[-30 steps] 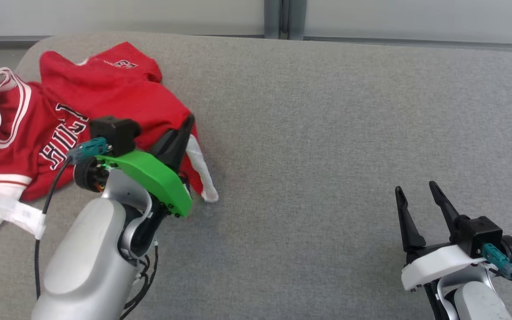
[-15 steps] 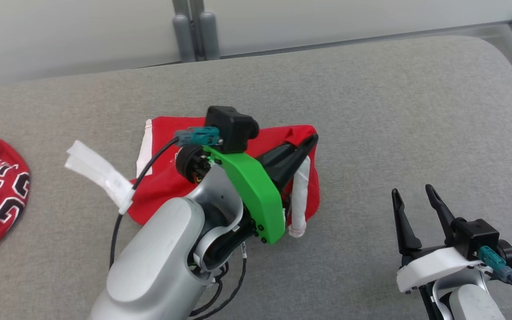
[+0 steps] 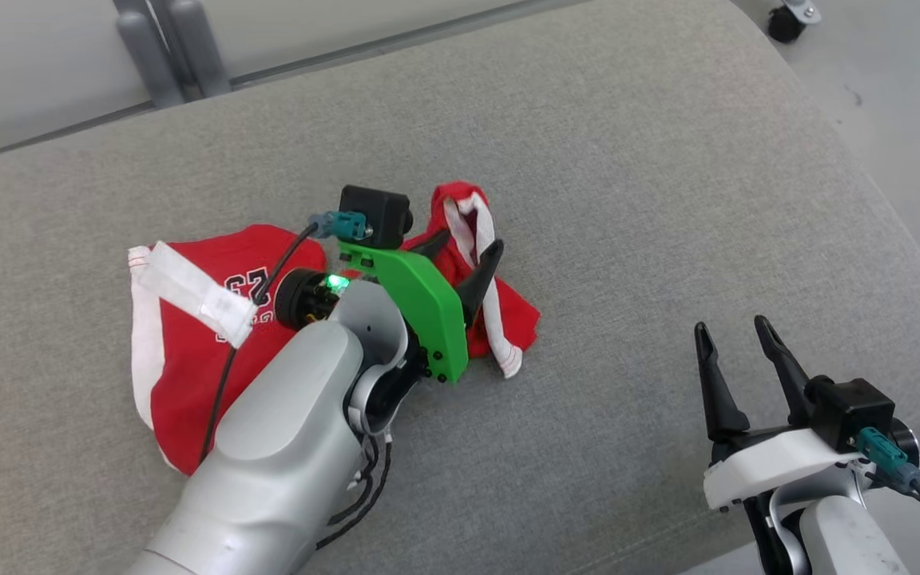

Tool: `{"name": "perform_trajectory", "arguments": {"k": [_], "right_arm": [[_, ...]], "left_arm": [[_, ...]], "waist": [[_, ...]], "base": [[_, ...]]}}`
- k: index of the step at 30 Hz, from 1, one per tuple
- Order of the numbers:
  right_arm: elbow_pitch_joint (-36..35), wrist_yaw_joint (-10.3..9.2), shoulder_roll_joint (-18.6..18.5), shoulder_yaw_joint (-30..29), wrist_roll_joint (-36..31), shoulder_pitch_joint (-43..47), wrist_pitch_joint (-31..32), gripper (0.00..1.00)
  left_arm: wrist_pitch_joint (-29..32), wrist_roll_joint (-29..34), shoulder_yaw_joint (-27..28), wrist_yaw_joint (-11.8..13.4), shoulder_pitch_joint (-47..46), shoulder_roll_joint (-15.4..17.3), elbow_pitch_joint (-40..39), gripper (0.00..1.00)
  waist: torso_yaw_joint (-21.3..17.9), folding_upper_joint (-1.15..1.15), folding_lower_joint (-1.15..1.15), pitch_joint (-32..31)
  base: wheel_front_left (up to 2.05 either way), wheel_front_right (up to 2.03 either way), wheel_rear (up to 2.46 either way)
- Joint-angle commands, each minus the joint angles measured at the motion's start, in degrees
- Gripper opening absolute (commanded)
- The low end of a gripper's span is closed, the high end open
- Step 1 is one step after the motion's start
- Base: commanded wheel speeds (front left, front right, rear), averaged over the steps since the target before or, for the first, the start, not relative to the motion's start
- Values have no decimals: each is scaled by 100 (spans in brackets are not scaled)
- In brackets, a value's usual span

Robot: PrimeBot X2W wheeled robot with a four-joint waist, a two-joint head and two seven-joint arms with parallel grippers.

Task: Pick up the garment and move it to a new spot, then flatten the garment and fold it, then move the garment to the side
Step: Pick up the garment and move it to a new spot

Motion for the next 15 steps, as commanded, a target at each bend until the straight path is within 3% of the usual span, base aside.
{"name": "perform_trajectory", "arguments": {"k": [1, 8, 15], "right_arm": [[-19, -2, 7, -50, 41, -9, -18, 100], [-90, -3, 2, -317, -114, 150, -18, 100], [-341, -3, -73, -548, -372, 457, -18, 100]], "left_arm": [[-176, 139, -95, -10, -45, 17, 214, 100], [-1400, 414, -298, -98, 199, 13, 590, 100], [-2506, 535, -248, 180, 1066, 55, -60, 100]], "waist": [[-218, 0, 0, 266], [251, 0, 0, 39], [933, 0, 0, -585]], "base": [[0, 0, 0], [0, 0, 0], [0, 0, 0]]}}
